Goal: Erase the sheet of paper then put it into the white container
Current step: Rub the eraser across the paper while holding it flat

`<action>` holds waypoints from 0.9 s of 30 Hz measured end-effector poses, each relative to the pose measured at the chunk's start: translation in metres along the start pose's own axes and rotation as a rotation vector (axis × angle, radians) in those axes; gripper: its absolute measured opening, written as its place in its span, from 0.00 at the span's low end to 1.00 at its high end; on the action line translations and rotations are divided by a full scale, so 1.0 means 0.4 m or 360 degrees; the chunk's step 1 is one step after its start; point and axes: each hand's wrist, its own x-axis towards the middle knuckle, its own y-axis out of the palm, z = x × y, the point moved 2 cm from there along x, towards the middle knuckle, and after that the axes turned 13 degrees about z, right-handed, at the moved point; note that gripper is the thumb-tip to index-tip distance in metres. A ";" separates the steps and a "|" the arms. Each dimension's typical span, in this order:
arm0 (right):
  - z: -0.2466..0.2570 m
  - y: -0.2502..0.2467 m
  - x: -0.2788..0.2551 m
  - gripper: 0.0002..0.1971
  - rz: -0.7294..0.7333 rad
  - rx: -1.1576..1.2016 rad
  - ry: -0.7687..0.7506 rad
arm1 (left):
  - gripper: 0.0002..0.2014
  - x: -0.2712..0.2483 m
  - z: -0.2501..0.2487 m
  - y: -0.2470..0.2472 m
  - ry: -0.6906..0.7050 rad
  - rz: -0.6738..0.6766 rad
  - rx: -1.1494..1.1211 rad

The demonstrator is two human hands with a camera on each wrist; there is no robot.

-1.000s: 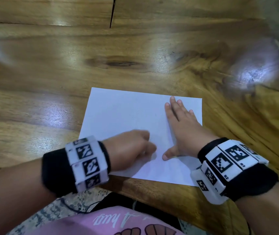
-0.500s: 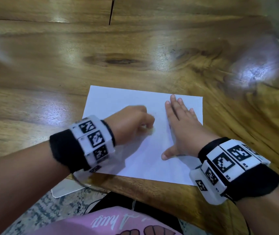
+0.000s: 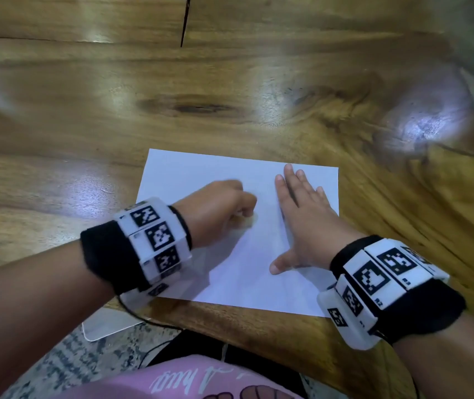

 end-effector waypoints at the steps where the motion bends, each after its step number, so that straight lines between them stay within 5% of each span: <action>1: -0.001 0.001 0.000 0.73 -0.0001 0.0000 0.0000 | 0.06 -0.022 -0.004 0.017 0.0054 0.0044 0.0007; 5: -0.001 0.001 -0.001 0.73 -0.0001 0.0005 -0.0006 | 0.05 -0.091 -0.010 0.078 0.0030 0.0341 0.0084; 14: 0.000 0.000 0.002 0.74 -0.0014 0.0002 -0.0002 | 0.05 0.026 -0.048 0.003 0.0000 0.0128 0.0057; 21: 0.002 -0.001 0.000 0.74 -0.0018 0.0043 0.0000 | 0.06 -0.048 -0.061 0.060 0.0075 0.0489 -0.0003; 27: 0.000 -0.002 0.006 0.75 -0.0047 0.0064 -0.0024 | 0.04 0.047 -0.073 -0.004 0.0029 0.0184 0.0100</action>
